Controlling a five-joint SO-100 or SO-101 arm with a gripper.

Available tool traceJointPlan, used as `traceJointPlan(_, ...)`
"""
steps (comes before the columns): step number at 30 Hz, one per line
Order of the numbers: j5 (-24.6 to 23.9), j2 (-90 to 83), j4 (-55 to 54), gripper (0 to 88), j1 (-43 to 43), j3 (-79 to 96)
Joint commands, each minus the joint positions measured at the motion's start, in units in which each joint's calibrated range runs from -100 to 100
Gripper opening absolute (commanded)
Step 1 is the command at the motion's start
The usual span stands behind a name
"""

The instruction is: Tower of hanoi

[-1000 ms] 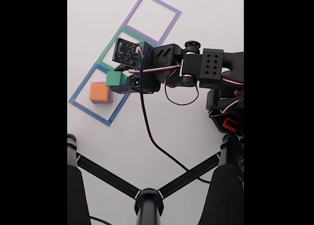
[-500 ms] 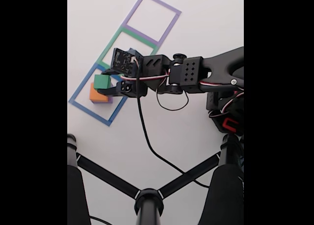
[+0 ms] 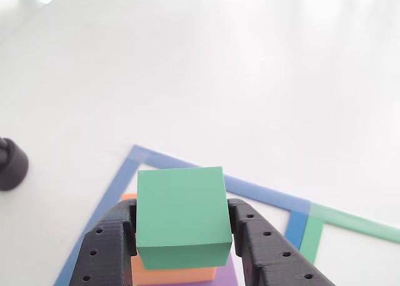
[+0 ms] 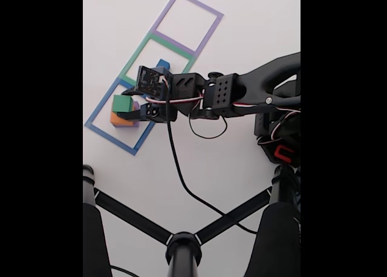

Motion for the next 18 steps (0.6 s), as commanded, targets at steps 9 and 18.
traceJointPlan(9, 1.18, 1.8, -3.98, 7.3, -1.33, -0.12)
traceJointPlan(18, 1.18, 4.28, -6.73, 8.7, -0.79, -0.12)
